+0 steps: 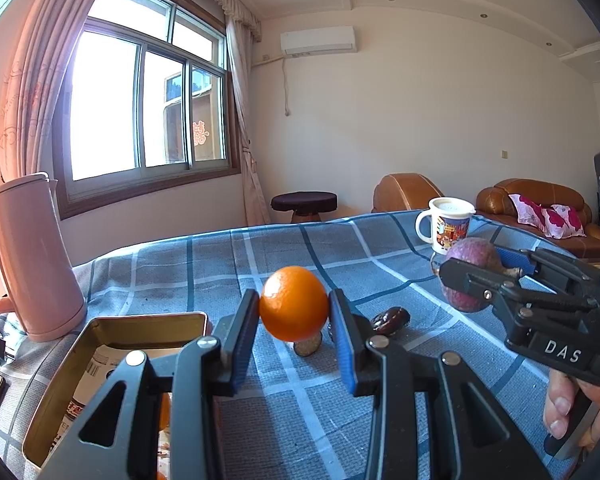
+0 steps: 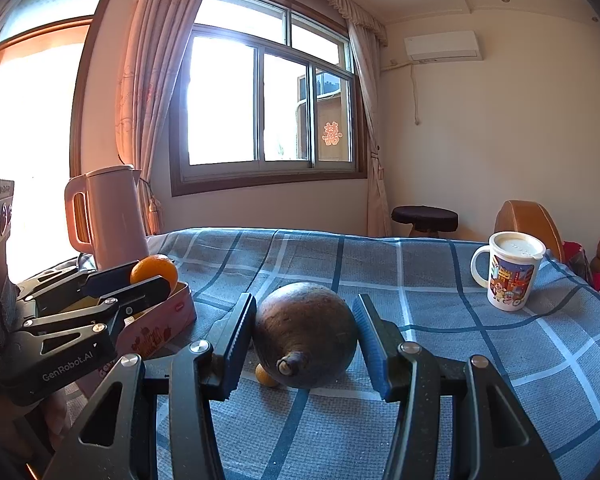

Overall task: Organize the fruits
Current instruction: 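Carry the orange in the left tool and purple fruit in the right tool over the tin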

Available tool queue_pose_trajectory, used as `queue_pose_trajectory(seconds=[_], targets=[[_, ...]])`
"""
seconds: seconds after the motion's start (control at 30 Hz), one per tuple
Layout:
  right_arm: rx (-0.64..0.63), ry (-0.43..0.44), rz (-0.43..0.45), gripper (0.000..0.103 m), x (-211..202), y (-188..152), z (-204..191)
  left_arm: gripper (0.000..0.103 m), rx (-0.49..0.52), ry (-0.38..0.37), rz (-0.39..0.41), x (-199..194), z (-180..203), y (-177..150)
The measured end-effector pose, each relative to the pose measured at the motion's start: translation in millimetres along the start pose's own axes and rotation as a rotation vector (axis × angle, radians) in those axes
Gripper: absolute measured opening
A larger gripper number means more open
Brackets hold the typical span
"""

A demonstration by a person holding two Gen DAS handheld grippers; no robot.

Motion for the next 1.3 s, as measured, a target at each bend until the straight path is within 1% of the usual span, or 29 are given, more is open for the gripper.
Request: queue_pose_trajectory(seconds=[0.33, 0.63, 0.97, 1.3], targets=[[0.0, 0.003, -0.002, 0.052, 1, 0, 0, 0.037, 0.002, 0.002, -0.004, -3, -1, 0], [-0.013, 0.023, -0.015, 0.052, 10, 0, -9, 0.037, 0.002, 0.007, -0.012, -5, -7, -2], [-0.037, 0.048, -0.035, 0.052, 24, 0, -28, 0.037, -0.018, 0.025, -0.028, -5, -26, -6], [-0.06, 0.098, -0.066, 0.052, 40, -2, -53, 0.037, -0.032, 0.047, -0.04, -4, -41, -9]])
Point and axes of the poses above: each gripper's, at about its wrist camera, not at the fingertips, and x roughly the way its jaws point, z to its right, y to its top, the point moved 9 cm from there along x, roughly the way its jaws point, and after that the axes turned 7 degrees about y, right-handed, at the moved point
